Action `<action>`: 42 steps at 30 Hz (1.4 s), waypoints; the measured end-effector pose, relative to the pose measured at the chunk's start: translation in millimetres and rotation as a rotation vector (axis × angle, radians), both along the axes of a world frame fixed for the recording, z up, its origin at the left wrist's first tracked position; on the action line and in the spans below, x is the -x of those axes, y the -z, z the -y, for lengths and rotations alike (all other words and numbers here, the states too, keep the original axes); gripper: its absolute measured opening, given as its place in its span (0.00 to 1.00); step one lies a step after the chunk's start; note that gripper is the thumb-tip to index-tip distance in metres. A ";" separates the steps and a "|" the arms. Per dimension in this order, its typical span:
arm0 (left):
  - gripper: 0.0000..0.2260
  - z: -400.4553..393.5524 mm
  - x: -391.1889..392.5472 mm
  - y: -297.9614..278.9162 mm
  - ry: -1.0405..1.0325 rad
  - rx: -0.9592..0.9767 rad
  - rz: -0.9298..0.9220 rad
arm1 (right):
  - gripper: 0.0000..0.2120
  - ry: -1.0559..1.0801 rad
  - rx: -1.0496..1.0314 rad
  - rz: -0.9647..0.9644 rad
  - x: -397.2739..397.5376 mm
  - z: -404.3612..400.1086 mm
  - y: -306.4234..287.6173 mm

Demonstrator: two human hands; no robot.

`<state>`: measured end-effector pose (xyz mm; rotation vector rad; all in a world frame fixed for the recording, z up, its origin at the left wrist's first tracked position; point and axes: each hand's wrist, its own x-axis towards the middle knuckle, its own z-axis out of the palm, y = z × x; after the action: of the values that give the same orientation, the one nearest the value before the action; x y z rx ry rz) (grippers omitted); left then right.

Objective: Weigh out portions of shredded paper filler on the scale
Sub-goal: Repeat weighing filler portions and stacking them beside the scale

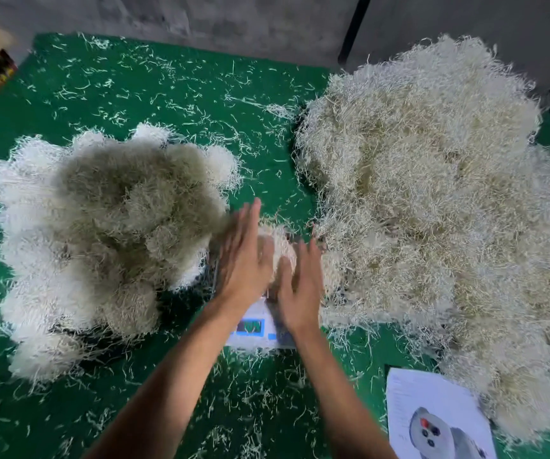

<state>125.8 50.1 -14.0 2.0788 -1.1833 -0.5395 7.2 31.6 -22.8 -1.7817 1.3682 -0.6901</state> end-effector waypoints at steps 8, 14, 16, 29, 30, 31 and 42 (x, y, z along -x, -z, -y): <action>0.11 -10.0 12.1 26.4 -0.320 0.003 -0.856 | 0.20 0.173 -0.414 0.447 -46.7 22.5 -6.4; 0.31 -6.7 -11.9 -32.6 -0.578 0.106 -1.472 | 0.11 0.004 -0.275 0.423 -65.4 -18.9 -51.7; 0.16 -2.3 -20.0 -57.9 -0.665 0.192 -1.385 | 0.12 -0.033 -0.183 0.437 -71.0 -39.9 -64.6; 0.22 -77.5 15.4 -108.0 -0.224 0.199 -1.213 | 0.18 -0.134 -0.065 0.511 -64.9 -40.2 -116.4; 0.25 -82.8 13.8 -116.6 -0.206 0.221 -1.262 | 0.19 -0.136 -0.105 0.549 -65.6 -49.1 -121.4; 0.27 -84.2 5.8 -122.2 -0.222 0.234 -1.281 | 0.21 -0.153 -0.137 0.601 -68.8 -64.3 -118.9; 0.23 -101.4 -44.3 -132.8 -0.342 0.317 -0.997 | 0.18 -0.164 -0.232 0.590 -103.4 -114.4 -112.0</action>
<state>170.1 151.5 118.9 1.3703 -0.2920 -0.9765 110.6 146.0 89.1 -1.3395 0.8537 -0.8431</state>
